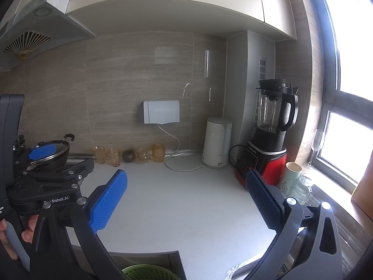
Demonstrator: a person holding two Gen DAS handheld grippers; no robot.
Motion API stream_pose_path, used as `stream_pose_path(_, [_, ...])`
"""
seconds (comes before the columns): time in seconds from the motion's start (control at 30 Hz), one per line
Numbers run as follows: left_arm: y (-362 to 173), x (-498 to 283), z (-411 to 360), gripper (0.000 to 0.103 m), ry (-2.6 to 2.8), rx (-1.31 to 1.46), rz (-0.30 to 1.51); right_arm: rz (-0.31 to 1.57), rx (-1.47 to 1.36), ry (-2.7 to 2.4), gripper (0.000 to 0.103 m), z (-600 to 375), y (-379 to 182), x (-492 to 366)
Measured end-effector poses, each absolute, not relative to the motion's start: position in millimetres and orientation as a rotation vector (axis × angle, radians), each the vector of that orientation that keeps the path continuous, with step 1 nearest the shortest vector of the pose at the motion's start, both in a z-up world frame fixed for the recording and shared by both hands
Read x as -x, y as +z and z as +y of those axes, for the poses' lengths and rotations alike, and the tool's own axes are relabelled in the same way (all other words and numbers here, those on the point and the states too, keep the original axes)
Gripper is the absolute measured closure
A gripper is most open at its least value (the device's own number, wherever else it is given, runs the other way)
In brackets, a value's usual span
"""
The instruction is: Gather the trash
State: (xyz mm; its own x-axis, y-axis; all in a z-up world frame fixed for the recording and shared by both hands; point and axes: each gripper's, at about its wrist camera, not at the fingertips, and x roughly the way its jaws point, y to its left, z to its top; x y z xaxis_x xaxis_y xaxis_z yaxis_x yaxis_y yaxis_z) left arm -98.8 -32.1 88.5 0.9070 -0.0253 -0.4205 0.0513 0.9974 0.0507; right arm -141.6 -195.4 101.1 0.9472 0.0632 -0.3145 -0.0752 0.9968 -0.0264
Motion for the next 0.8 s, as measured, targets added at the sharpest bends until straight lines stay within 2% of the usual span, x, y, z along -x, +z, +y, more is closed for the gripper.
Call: stream_pose_path(0.8, [81.9,95.1,-31.9,0.008,-0.052,-0.075,0.453,0.344,0.039,0.059,0.002,-193.0,94.7,140.1])
